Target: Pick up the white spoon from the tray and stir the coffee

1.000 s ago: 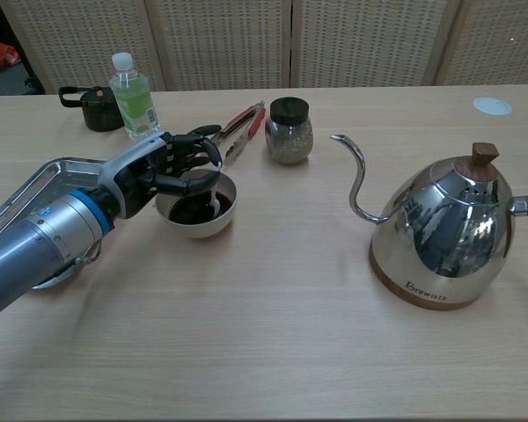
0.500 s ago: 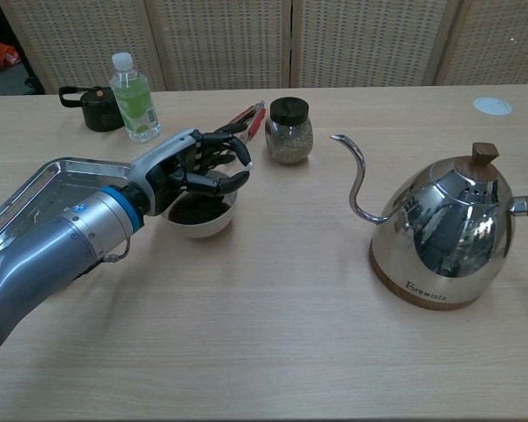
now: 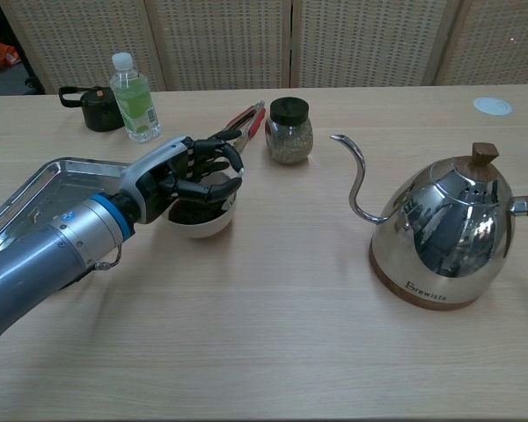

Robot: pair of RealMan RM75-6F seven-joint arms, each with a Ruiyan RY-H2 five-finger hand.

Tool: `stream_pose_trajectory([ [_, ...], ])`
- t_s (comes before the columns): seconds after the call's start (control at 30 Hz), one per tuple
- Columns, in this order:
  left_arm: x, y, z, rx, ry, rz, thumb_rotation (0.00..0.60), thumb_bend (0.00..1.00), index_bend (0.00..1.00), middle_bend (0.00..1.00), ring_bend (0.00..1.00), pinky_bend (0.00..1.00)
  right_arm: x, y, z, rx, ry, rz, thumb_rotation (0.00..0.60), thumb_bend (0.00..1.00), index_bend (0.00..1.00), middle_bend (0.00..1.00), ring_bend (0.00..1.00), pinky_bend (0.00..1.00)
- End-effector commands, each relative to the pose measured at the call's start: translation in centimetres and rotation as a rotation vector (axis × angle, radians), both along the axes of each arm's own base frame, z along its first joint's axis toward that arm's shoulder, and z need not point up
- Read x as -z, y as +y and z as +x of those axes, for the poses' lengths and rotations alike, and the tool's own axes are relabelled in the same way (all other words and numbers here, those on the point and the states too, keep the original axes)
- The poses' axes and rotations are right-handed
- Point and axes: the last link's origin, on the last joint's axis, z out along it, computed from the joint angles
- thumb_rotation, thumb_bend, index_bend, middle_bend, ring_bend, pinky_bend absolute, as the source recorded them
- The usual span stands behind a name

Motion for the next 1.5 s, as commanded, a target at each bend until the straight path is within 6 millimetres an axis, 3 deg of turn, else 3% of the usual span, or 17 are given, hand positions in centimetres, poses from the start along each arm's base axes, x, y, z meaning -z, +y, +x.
stream_pose_trajectory([
  [0.03,-0.3,0.1,-0.6,-0.011,0.000,0.003,0.600,0.44,0.69,0.00,0.00,0.00,0.0,0.0,0.0,0.000,0.001,0.000,0.600,0.00,0.00,0.00,0.00,0.00],
  [0.47,-2.0,1.6,-2.5,-0.034,0.045,0.068,0.600,0.44,0.69,0.00,0.00,0.00,0.1,-0.1,0.0,0.002,0.001,-0.001,0.600,0.00,0.00,0.00,0.00,0.00],
  [0.73,-1.9,2.4,-1.3,-0.019,0.036,0.084,0.600,0.44,0.69,0.00,0.00,0.00,0.1,-0.3,-0.2,0.013,-0.001,0.002,0.600,0.00,0.00,0.00,0.00,0.00],
  [1.13,0.0,2.2,1.2,0.007,0.040,0.041,0.600,0.44,0.69,0.00,0.00,0.00,0.0,-0.3,-0.2,0.014,-0.002,-0.003,0.600,0.00,0.00,0.00,0.00,0.00],
  [1.5,0.9,0.9,1.2,-0.014,-0.016,-0.038,0.600,0.44,0.69,0.00,0.00,0.00,0.0,-0.3,-0.2,0.010,-0.003,0.001,0.600,0.00,0.00,0.00,0.00,0.00],
])
